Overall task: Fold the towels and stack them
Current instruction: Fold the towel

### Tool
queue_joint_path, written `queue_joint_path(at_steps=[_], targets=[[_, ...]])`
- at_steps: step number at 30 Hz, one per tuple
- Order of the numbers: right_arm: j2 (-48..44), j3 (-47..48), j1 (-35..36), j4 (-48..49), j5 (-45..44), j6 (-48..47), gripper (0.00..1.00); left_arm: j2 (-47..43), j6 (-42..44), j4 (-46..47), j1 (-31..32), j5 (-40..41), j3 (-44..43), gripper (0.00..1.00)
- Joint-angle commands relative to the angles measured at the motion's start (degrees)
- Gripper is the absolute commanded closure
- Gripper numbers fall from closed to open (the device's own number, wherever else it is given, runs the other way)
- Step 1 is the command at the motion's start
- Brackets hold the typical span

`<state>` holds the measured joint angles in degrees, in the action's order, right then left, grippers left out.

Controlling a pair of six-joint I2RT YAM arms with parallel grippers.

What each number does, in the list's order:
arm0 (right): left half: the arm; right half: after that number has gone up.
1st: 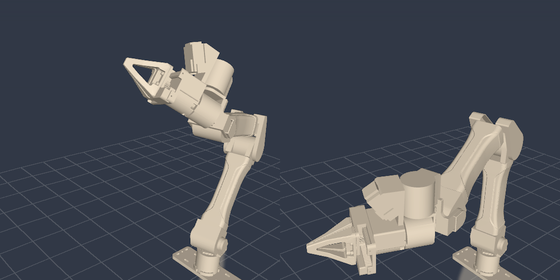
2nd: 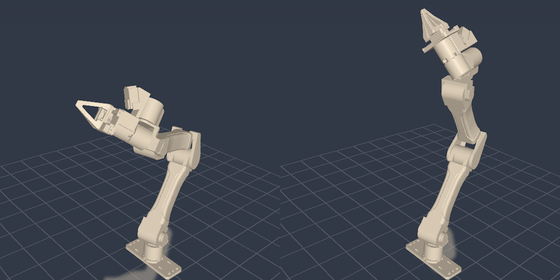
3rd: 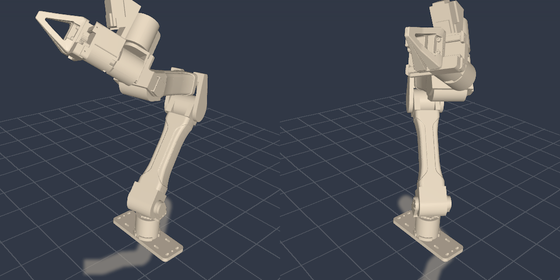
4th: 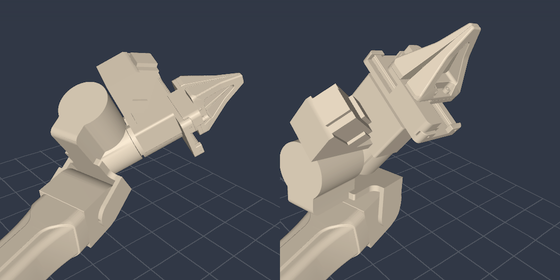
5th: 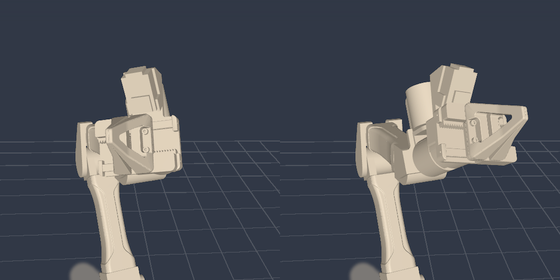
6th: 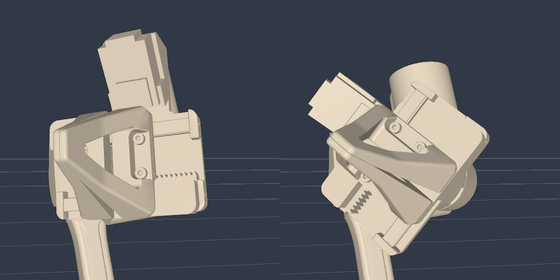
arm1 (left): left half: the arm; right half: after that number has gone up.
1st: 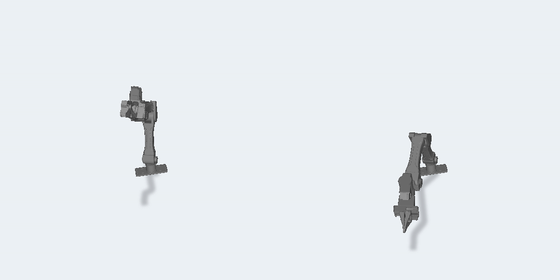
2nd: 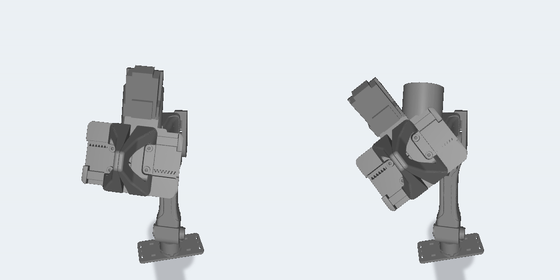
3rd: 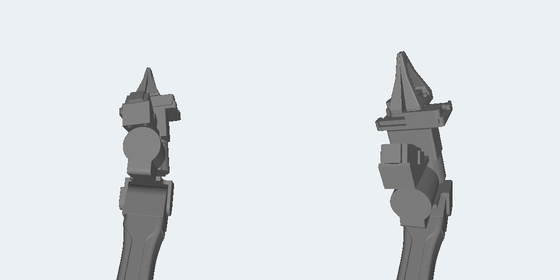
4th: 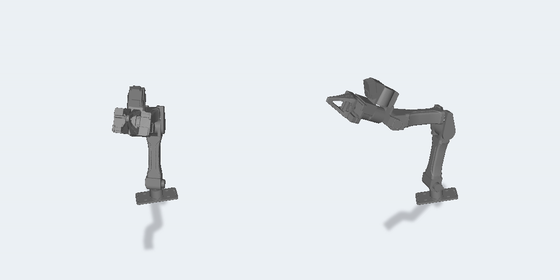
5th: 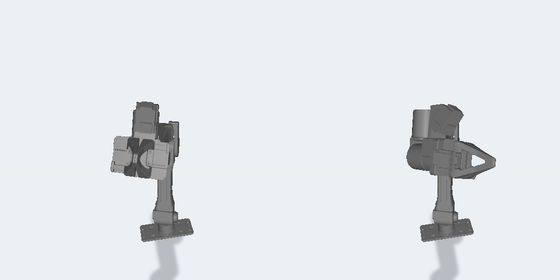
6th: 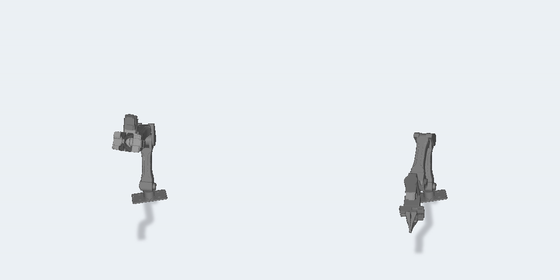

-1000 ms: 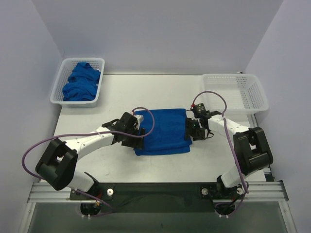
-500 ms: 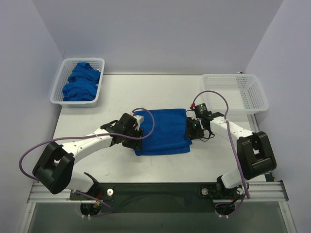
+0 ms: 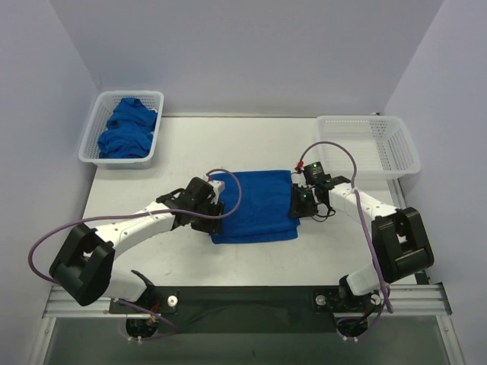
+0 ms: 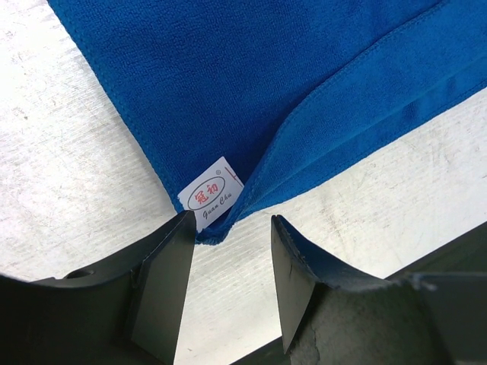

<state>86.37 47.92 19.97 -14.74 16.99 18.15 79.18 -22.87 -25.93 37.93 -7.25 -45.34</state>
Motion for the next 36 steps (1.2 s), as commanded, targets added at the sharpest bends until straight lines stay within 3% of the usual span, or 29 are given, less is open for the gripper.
queue_joint_path(at_steps=[1, 14, 21, 32, 36], targets=[[0.7, 0.2, 0.0, -1.0, -1.2, -0.6, 0.78, -2.0, 0.6, 0.7, 0.3, 0.4, 0.2, 0.45], [4.0, 0.6, -0.8, -1.1, 0.3, -0.8, 0.77, -2.3, 2.8, 0.7, 0.3, 0.1, 0.2, 0.45], [2.4, 0.1, -0.9, -1.0, 0.0, -0.8, 1.0, -1.6, 4.4, 0.8, 0.3, -0.1, -0.7, 0.45], [2.1, -0.3, -1.1, -1.0, 0.2, -0.7, 1.0, 1.0, 8.5, 1.2, 0.1, 2.1, -2.6, 0.46], [2.0, -0.3, -1.1, -1.1, 0.1, -0.7, 1.0, 2.1, 9.6, 1.7, 0.0, 1.0, -3.3, 0.51]])
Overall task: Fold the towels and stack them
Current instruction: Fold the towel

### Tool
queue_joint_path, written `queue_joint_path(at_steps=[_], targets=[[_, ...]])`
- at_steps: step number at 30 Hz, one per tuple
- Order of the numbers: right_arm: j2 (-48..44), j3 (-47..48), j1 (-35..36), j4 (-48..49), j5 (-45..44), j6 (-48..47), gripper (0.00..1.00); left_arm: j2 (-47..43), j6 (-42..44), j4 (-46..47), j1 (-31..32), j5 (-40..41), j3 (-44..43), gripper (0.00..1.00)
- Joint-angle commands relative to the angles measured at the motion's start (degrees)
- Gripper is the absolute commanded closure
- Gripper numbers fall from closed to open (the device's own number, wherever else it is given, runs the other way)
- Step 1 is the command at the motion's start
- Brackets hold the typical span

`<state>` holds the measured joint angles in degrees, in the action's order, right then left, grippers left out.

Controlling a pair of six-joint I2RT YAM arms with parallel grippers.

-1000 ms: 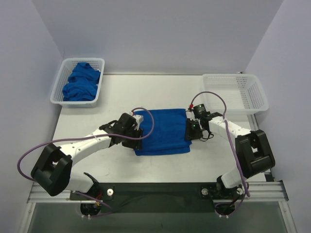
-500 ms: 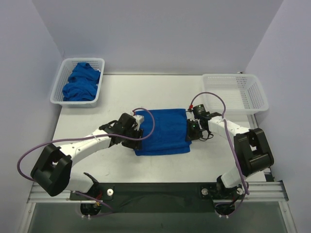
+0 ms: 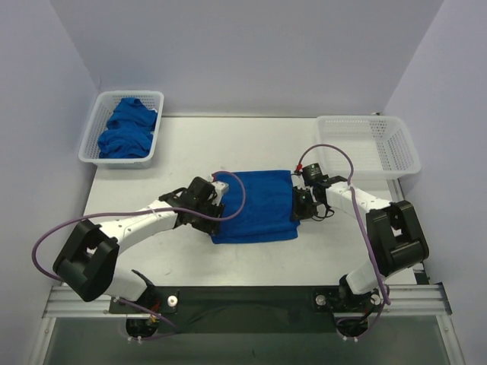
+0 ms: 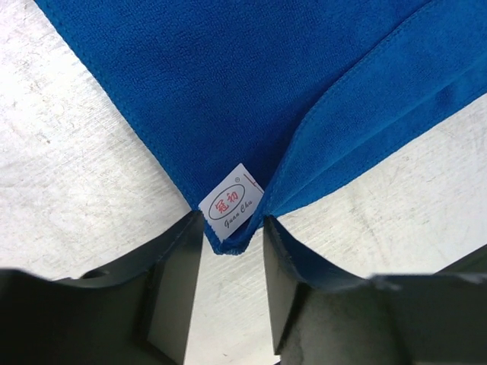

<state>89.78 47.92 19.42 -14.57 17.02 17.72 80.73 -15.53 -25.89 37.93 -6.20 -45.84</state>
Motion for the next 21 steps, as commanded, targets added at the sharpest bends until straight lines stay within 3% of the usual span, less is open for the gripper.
queue_joint_path(at_steps=[1, 9, 15, 21], targets=[[-1.4, -0.3, -0.4, -1.3, 0.0, -0.2, 1.0, 0.7, 2.3, 1.6, 0.0, -0.3, -2.8, 0.54], [-1.7, -0.1, -0.4, -1.3, -0.1, 0.0, 1.0, 0.4, 3.7, 1.7, 0.0, -2.2, -2.7, 0.72], [-3.2, 1.6, -0.9, -1.5, -1.0, 0.1, 1.0, -0.5, 5.0, 0.9, -0.7, 0.1, -4.9, 1.0], [-5.6, 10.9, -1.5, -3.2, -5.0, -2.8, 1.0, -0.2, 8.5, 0.0, -5.0, 4.2, -12.1, 1.0]])
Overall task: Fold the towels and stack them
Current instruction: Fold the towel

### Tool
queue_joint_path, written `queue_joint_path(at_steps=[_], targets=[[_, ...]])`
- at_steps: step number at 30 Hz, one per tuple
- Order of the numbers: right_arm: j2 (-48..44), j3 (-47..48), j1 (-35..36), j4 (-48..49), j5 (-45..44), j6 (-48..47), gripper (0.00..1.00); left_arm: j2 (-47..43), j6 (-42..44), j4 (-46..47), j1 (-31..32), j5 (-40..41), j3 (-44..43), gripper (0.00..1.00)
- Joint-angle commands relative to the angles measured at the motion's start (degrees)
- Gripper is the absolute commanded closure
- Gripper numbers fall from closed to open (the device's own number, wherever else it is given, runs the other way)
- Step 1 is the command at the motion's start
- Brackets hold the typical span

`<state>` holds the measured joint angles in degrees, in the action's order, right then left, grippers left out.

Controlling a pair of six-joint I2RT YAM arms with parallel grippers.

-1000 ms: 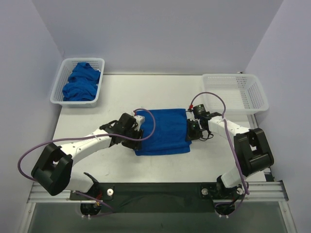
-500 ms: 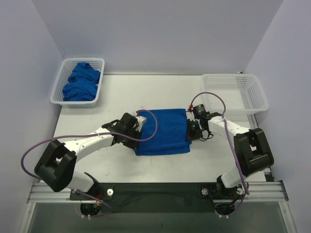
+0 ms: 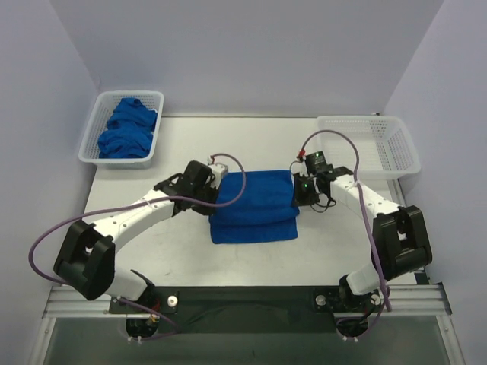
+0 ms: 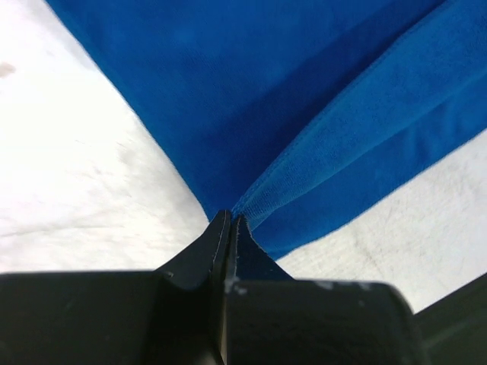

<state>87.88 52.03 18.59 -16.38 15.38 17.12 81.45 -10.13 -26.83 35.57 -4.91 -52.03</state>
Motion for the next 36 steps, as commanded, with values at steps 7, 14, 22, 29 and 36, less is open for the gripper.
queue_joint_path(at_steps=[7, 14, 22, 29, 36], targets=[[1.7, 27.1, -2.2, -2.1, -8.3, -8.7, 1.0, 6.2, 7.6, 2.0, -10.7, 6.2, -26.9, 1.0], [17.2, 51.5, -2.9, -1.7, -13.1, -15.7, 1.0, 18.9, 12.0, 3.4, -13.9, 11.0, -47.2, 1.0], [27.3, 62.2, -4.0, 4.4, -14.4, -18.6, 1.0, 31.2, 12.4, 4.8, -15.9, 12.2, -60.9, 1.0], [25.4, 57.7, -4.2, 5.8, -13.5, -19.2, 1.0, 33.1, 13.1, 4.9, -17.0, 11.8, -63.5, 1.0], [18.0, 47.1, -4.2, 6.3, -12.0, -18.9, 1.0, 26.5, 11.1, 4.9, -16.9, 5.1, -54.3, 1.0]])
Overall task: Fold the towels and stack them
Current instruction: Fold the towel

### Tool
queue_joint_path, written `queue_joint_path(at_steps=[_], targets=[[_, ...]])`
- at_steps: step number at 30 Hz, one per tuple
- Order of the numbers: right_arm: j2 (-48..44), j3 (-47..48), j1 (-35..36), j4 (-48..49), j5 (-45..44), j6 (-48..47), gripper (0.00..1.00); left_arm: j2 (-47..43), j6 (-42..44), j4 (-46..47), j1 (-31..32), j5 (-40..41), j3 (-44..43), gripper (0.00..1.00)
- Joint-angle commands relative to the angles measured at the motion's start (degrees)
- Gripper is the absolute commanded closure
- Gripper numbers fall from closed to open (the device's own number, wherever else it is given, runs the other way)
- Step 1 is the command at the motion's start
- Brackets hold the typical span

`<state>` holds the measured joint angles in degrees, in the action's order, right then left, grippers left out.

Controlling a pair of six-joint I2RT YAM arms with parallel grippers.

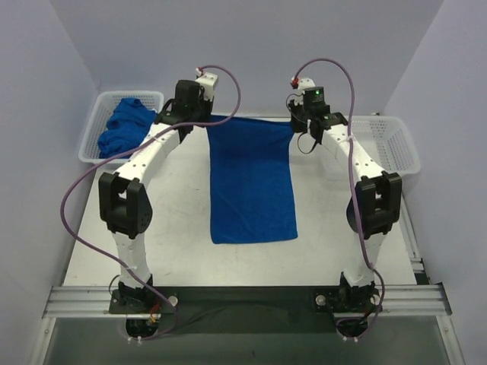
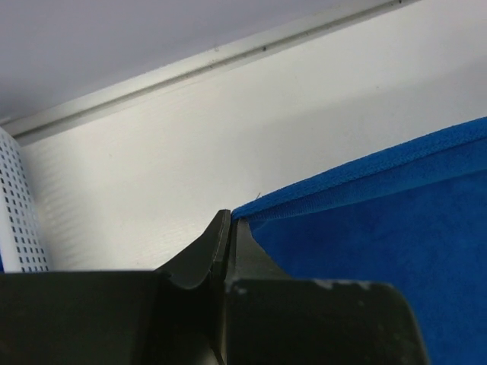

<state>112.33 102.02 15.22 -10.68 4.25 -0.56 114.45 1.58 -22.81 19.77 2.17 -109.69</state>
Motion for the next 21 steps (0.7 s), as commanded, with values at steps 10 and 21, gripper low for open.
queue_joint_path(at_steps=[10, 21], targets=[[-22.0, -21.8, -0.6, 0.3, 2.4, 3.5, 1.0, -23.3, -6.6, 0.4, -1.0, -9.7, 26.8, 1.0], [-31.4, -39.2, 1.4, -4.4, 7.2, 13.9, 1.0, -36.0, -11.6, -3.3, 3.1, -12.4, 48.1, 1.0]])
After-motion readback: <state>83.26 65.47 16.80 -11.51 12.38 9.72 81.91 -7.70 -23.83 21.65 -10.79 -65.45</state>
